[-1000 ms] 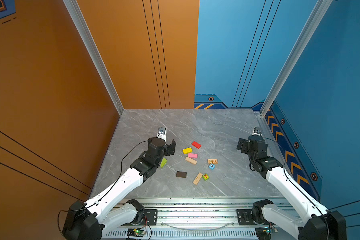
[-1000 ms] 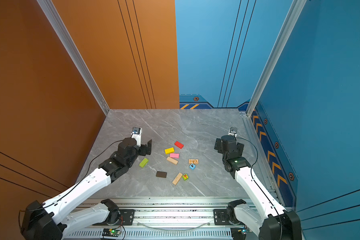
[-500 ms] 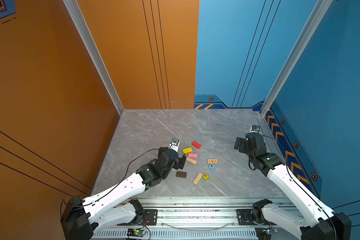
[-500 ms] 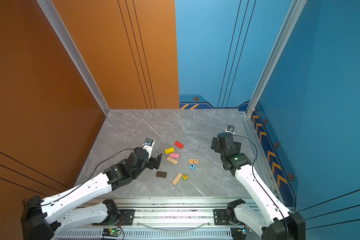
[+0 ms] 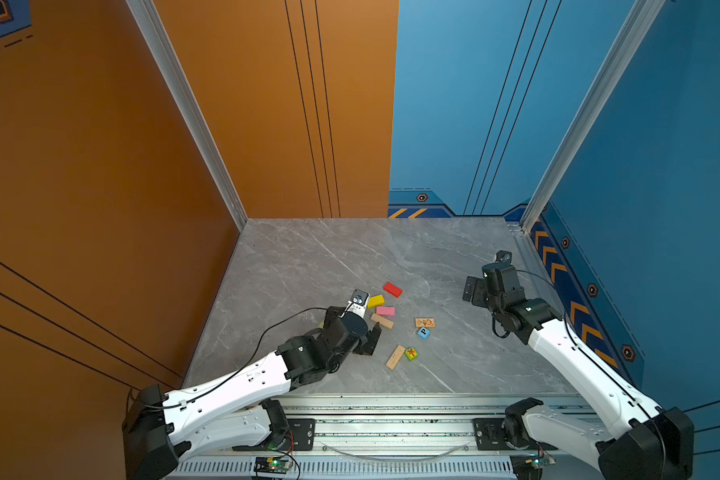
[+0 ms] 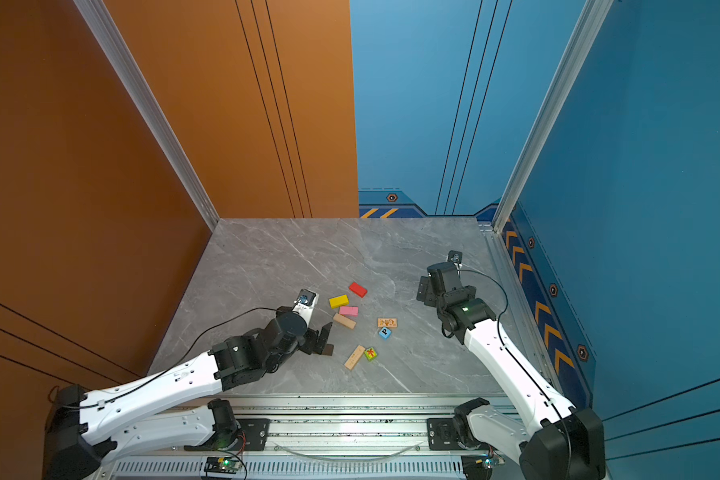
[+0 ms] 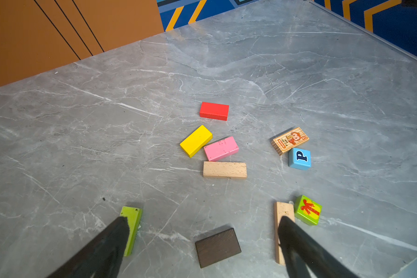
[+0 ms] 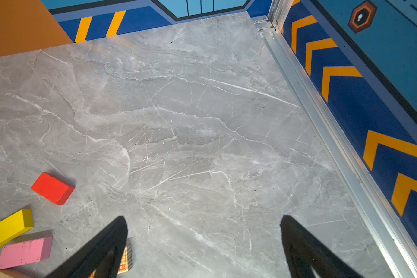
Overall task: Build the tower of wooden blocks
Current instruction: 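Raise both arms and move the grippers forward over the block pile, then lower the right gripper onto the red block and close it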
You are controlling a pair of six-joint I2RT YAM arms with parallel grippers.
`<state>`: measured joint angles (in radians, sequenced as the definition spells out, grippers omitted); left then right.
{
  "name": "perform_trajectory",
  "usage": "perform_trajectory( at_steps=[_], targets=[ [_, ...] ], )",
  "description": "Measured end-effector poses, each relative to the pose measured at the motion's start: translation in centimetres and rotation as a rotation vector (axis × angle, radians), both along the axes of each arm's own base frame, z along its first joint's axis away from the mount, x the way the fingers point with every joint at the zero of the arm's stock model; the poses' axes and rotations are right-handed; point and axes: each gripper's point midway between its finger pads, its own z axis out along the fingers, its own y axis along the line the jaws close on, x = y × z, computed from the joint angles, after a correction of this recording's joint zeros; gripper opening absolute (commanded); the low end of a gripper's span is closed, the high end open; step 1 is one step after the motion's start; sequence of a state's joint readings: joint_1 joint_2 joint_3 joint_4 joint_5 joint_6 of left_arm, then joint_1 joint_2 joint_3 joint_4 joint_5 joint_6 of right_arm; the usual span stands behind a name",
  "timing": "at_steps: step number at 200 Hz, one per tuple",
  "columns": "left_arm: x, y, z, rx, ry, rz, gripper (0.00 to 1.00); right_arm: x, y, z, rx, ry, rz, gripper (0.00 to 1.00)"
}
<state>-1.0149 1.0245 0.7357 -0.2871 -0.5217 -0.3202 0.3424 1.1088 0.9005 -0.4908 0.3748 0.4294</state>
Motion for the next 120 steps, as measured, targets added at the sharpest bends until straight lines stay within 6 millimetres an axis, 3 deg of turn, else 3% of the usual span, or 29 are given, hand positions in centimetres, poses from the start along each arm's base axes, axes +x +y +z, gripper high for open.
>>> perform_trajectory(
  at_steps=[64,120],
  targets=[
    [-1.0,0.2,0.1,-0.045,0.009,0.012,0.98,1.1,1.7,-0.2,0.079,0.062,-0.003,1.00],
    [-2.3,1.5,-1.8,-0.073,0.050,0.050,0.98,2.9,6.8,-3.4,0.091,0.212,0.071,0.98]
  ],
)
